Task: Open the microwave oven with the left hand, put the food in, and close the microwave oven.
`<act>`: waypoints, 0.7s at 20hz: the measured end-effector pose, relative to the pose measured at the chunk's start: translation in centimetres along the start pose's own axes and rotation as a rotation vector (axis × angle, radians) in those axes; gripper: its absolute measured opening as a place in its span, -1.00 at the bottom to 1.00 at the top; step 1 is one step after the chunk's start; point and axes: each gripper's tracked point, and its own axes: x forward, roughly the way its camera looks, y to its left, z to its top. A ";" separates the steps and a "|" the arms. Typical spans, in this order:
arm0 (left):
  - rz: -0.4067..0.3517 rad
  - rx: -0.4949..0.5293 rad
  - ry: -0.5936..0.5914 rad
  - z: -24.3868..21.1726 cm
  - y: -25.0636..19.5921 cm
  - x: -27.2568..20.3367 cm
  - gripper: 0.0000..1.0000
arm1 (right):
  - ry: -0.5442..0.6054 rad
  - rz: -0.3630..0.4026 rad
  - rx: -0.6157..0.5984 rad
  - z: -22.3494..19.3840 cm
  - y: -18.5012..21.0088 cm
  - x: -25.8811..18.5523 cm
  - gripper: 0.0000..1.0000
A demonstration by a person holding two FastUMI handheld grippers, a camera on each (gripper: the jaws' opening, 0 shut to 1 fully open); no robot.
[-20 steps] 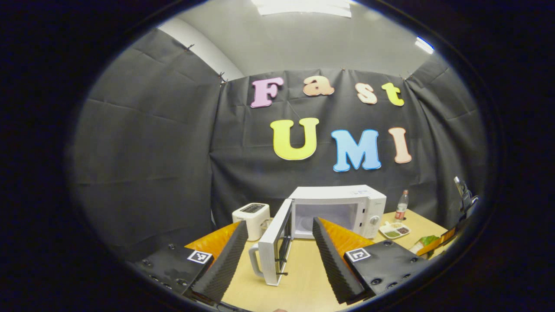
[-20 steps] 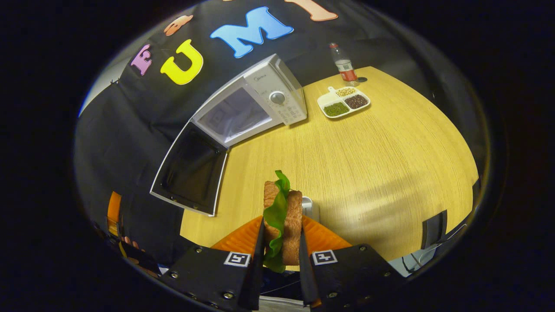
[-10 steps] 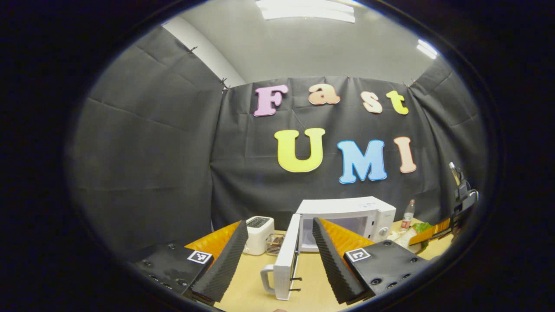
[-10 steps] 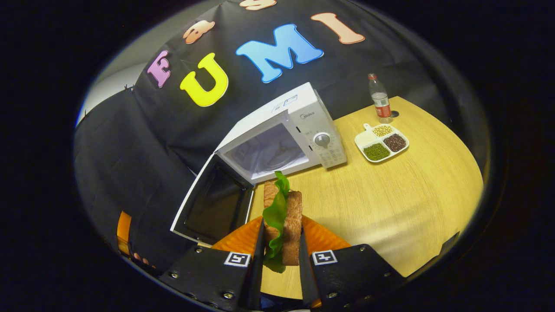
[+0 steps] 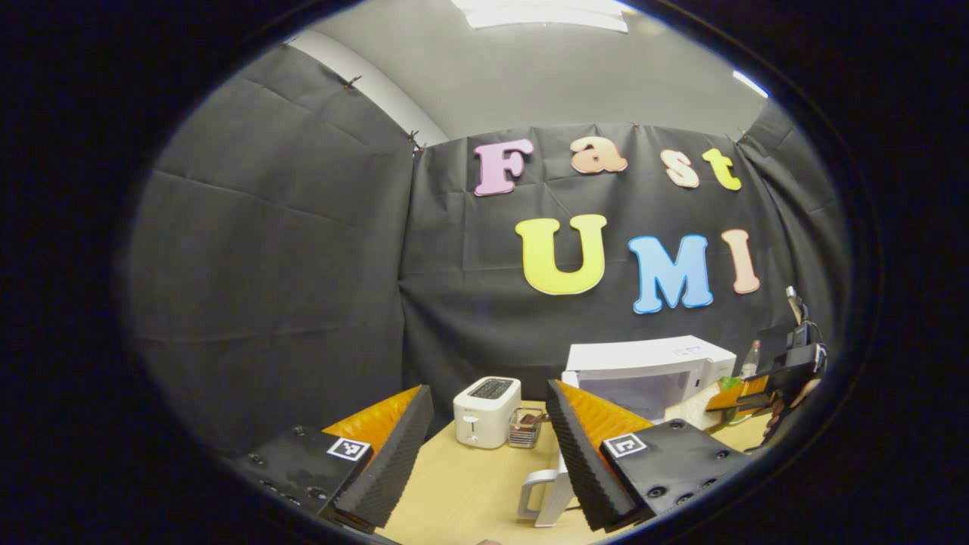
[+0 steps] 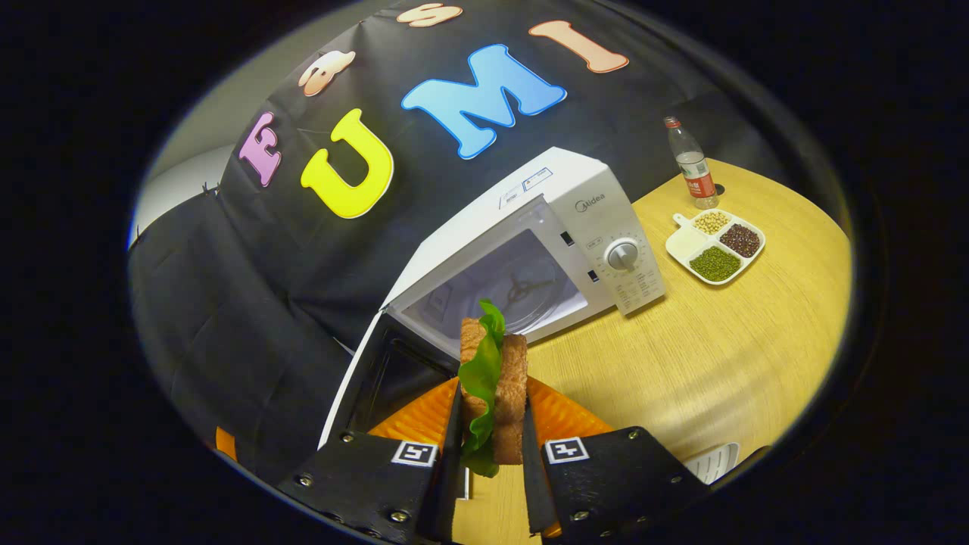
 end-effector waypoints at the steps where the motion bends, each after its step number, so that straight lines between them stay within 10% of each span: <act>1: 0.004 0.002 0.006 -0.2 0.5 0.4 0.91 | -0.016 -0.002 0.009 0.1 0.4 1.0 -0.26; 14: 0.052 0.026 0.084 -3.5 5.8 6.6 0.94 | -0.260 -0.060 0.077 3.1 0.8 14.2 -0.26</act>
